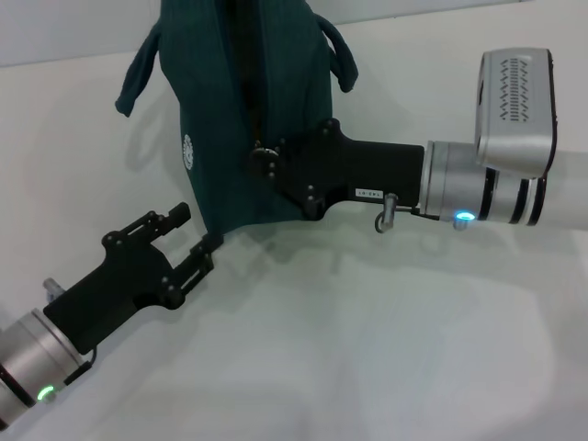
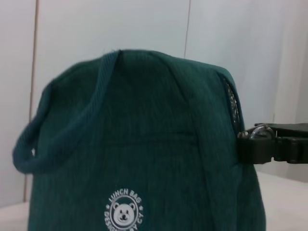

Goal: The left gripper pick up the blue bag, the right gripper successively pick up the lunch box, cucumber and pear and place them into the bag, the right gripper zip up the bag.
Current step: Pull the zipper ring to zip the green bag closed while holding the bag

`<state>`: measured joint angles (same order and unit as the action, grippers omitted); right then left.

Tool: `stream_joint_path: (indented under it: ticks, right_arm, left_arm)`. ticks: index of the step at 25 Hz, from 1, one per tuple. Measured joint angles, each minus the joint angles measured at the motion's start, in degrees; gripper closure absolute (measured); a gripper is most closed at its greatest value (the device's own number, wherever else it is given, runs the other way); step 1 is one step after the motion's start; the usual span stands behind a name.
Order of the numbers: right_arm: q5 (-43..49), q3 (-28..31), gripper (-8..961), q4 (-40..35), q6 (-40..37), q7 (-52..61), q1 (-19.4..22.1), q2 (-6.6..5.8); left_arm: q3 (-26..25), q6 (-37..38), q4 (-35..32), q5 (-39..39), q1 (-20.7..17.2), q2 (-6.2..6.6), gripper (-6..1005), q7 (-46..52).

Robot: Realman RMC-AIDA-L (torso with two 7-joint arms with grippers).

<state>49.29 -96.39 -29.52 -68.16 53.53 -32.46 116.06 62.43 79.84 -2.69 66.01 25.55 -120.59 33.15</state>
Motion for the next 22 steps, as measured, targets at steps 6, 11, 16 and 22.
stream_joint_path:
  ticks: [6, 11, 16, 22]
  right_arm:
    - [0.00, -0.19, 916, 0.00, 0.09, 0.03, -0.46, 0.14]
    - [0.00, -0.47, 914, -0.01, 0.11, 0.05, -0.82, 0.15]
    - [0.01, -0.48, 913, -0.01, -0.01, 0.08, -0.80, 0.13]
    - [0.01, -0.46, 911, -0.07, -0.37, 0.08, -0.64, 0.12]
  left_arm:
    - [0.42, 0.04, -0.29, -0.67, 0.61, -0.12, 479, 4.90]
    - [0.22, -0.51, 0.81, -1.22, 1.86, -0.20, 276, 4.98]
    - [0.06, -1.83, 2.27, -2.72, 3.41, -0.17, 196, 4.75]
    - [0.19, -2.80, 2.27, -2.81, 3.80, -0.17, 233, 4.67]
